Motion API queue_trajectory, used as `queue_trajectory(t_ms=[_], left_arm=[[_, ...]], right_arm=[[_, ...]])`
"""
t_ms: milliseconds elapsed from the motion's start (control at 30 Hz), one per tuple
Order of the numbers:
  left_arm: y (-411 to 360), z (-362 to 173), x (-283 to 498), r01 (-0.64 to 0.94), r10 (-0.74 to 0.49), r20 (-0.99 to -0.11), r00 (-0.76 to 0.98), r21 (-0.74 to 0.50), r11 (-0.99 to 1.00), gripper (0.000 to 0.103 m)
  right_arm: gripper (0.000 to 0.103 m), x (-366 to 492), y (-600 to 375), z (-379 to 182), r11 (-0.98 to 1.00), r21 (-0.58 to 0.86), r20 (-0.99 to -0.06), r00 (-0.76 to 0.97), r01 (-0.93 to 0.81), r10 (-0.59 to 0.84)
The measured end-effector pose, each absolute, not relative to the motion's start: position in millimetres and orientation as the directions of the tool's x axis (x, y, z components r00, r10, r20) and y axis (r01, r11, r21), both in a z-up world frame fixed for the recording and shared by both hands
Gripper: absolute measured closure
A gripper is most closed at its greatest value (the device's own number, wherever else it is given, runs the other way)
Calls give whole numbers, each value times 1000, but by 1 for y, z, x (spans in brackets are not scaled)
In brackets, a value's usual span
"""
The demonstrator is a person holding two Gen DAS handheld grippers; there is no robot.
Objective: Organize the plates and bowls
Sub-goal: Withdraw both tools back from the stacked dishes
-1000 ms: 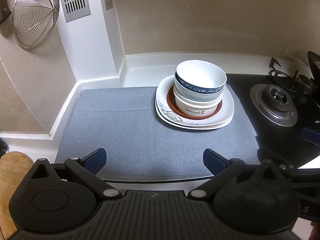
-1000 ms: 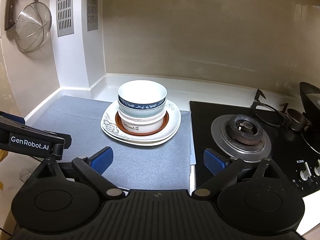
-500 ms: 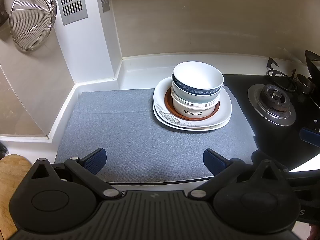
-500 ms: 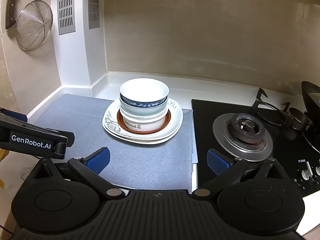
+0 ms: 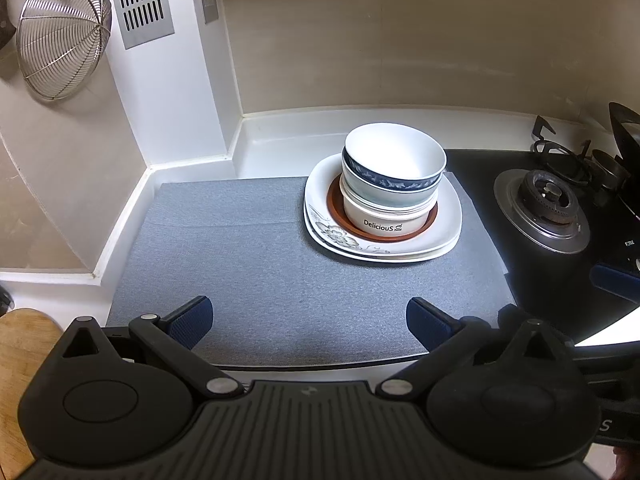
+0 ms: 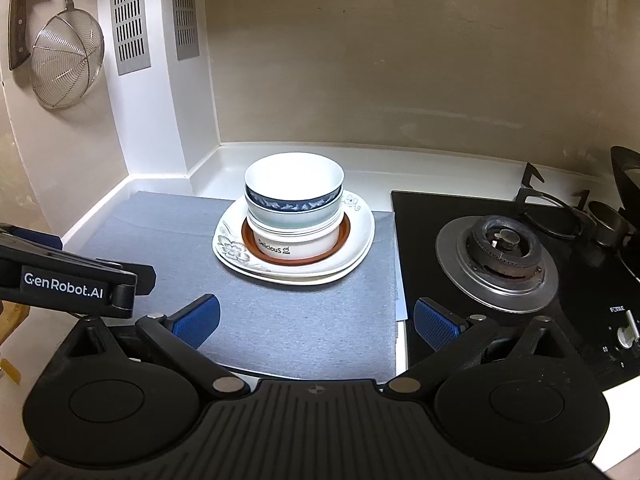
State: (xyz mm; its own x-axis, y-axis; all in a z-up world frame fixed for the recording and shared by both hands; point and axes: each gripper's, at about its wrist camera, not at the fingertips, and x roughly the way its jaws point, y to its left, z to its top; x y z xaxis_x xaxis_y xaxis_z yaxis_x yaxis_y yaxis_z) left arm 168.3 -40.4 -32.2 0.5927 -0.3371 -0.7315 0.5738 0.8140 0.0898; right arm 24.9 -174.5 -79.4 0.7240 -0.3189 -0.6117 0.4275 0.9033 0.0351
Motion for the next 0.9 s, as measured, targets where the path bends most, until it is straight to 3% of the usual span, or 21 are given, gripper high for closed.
queue_trajectory(t_ms=[900], left_arm=[[-42, -37, 173, 579, -337, -735, 588, 92, 810, 0]], right_arm=[[0, 32, -175, -83, 903, 5, -621, 709, 431, -335]])
